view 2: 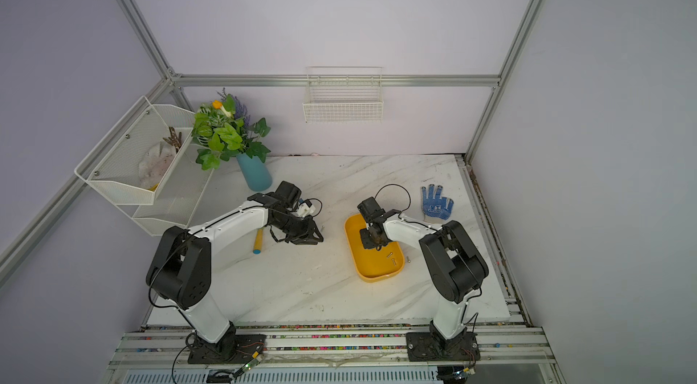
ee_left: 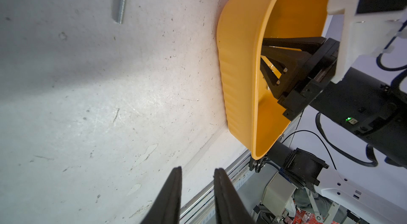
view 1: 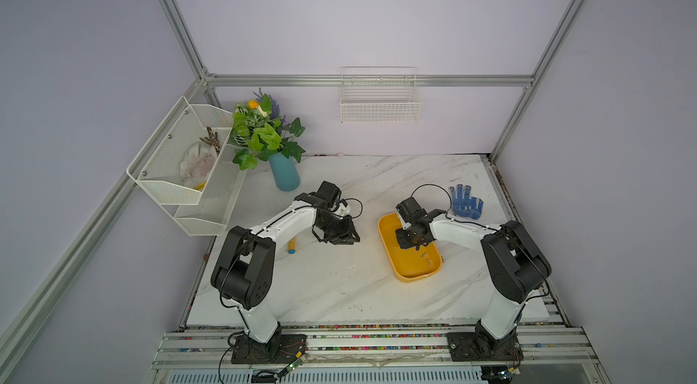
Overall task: Take out the screws from the storage box
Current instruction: Pick up the screw from the storage box.
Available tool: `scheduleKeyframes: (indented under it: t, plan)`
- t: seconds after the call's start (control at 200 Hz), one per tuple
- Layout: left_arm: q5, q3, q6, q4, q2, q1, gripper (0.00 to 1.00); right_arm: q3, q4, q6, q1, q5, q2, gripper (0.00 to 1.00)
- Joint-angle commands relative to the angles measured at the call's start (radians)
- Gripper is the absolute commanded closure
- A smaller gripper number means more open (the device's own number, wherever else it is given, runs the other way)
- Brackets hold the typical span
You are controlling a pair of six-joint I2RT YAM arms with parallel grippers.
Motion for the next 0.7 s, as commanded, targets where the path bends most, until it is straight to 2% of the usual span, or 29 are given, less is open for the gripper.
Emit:
scheduleKeyframes:
  t: [0.0,0.695]
  plan:
    - [0.004,0.032,0.016,-0.015,-0.016,0.002,0.70,-0.013,-0.067,0.002,-0.010,0.004,0.066,0.76]
    - [0.004,0.037,0.021,-0.024,-0.018,0.002,0.70,-0.006,-0.077,0.004,-0.011,-0.015,0.065,0.83]
